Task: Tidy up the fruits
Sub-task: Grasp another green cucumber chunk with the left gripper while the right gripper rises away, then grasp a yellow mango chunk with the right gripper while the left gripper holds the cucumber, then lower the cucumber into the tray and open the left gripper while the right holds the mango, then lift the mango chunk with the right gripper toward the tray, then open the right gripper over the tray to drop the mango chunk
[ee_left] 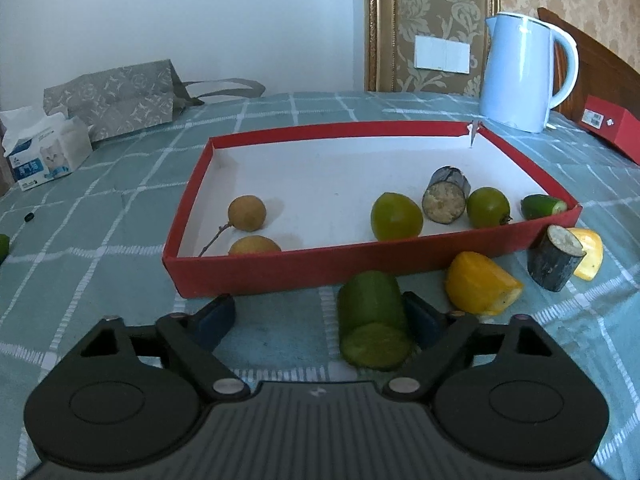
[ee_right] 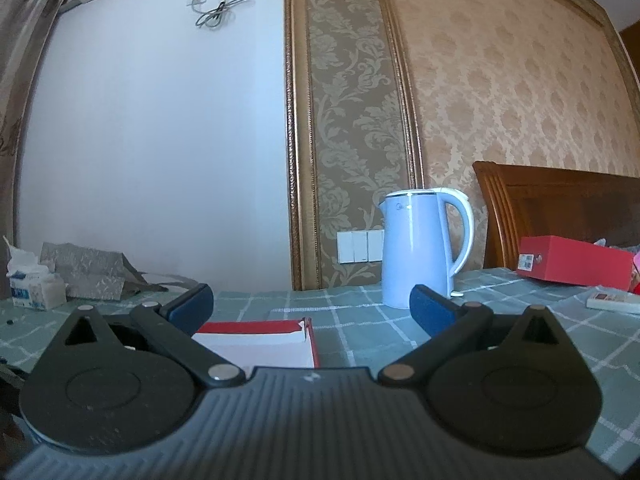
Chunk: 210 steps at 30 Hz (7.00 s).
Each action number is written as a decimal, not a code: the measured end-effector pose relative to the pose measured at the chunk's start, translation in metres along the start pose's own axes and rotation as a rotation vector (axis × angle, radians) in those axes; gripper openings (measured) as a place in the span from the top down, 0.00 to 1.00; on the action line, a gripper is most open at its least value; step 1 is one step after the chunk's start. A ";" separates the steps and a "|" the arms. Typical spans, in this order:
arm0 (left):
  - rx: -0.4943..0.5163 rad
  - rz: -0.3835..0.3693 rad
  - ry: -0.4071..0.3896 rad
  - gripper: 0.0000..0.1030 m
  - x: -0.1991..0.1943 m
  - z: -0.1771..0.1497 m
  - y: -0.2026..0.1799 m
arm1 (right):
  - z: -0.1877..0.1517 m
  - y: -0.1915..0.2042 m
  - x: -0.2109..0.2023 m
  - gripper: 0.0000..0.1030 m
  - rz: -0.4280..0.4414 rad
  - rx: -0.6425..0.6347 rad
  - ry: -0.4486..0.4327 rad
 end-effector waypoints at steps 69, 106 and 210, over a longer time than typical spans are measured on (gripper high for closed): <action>-0.141 -0.051 -0.059 0.69 -0.021 -0.011 0.039 | -0.071 0.088 0.042 0.60 0.374 -0.050 0.521; -0.016 0.071 -0.062 0.68 0.014 0.080 0.016 | -0.056 0.070 0.029 0.60 0.400 0.059 0.421; -0.198 0.066 -0.025 0.11 -0.014 -0.011 0.044 | -0.055 0.141 0.195 0.50 0.197 -0.185 0.633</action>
Point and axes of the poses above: each gripper's, at about its wrist camera, not at the fingertips, and x roughly the way its jaws point, y to its left, z to its top, the point moved 10 cm from there along x, roughly the way its jaws point, and after that the axes turned 7 degrees about y, right-handed, at the moved point
